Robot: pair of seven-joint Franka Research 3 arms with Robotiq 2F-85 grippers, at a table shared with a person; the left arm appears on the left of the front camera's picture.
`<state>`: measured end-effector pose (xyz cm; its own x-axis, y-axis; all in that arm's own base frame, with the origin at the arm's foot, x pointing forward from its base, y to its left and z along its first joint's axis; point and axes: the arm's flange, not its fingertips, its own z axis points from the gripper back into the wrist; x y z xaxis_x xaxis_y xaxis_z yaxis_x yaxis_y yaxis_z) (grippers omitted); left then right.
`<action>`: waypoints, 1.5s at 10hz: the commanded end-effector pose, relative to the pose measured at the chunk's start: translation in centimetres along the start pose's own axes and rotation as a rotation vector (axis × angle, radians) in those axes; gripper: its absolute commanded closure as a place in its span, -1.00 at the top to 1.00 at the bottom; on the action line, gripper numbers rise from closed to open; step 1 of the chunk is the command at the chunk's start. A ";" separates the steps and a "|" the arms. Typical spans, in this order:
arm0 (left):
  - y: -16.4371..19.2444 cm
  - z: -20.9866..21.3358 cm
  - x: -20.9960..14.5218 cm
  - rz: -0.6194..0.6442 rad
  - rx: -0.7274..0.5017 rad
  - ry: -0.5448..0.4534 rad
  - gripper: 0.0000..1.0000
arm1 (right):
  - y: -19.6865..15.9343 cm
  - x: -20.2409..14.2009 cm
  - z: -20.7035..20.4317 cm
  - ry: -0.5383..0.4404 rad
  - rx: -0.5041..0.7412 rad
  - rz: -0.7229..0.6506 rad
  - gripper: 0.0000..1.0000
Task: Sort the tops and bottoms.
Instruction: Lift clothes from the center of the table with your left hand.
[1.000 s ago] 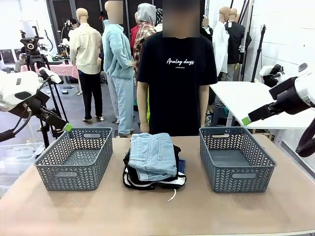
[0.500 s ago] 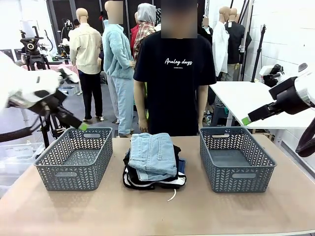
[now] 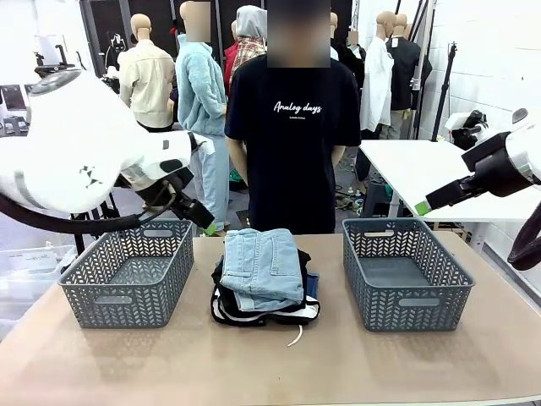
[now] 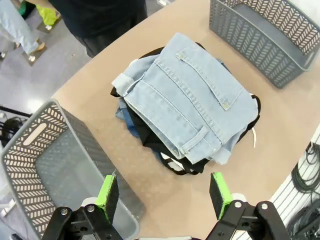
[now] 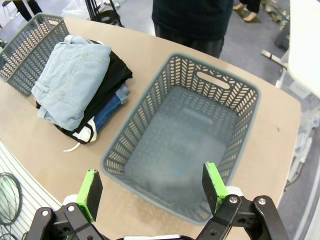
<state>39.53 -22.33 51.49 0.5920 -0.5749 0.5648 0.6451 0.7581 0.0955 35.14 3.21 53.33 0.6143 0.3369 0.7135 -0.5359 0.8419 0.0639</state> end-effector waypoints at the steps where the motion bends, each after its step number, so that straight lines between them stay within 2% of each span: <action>1: 0.6 0.8 -0.5 -0.029 -0.007 -0.015 0.89 | -0.1 0.0 -0.1 -0.006 0.014 -0.006 1.00; 4: 0.0 0.1 0.1 -0.006 0.006 -0.001 0.89 | -0.1 0.0 -0.1 -0.006 0.014 -0.006 1.00; 6: -3.2 -2.0 2.9 0.005 0.005 0.037 0.89 | -0.1 0.0 -0.1 -0.006 0.014 -0.006 1.00; 7: -4.7 -3.6 4.4 -0.032 -0.056 0.039 0.89 | -0.1 0.0 -0.1 -0.006 0.014 -0.006 1.00; 8: -5.9 -5.4 5.6 -0.054 -0.054 0.083 0.89 | -0.1 0.0 -0.1 -0.006 0.014 -0.006 1.00; 10: -7.1 -8.8 7.7 0.030 0.026 0.195 0.89 | -0.1 0.0 -0.1 -0.006 0.014 -0.006 1.00; 13: -8.1 -11.2 9.3 0.155 0.119 0.289 0.89 | -0.1 0.0 -0.1 -0.006 0.014 -0.006 1.00; 15: -8.0 -11.9 10.1 0.200 0.098 0.260 0.89 | -0.1 0.0 -0.1 -0.006 0.014 -0.006 1.00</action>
<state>45.56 -36.31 46.29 0.8050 -0.4858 0.3405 0.4794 0.8708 0.1092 35.12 3.27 53.36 0.6136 0.3383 0.7135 -0.5359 0.8420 0.0617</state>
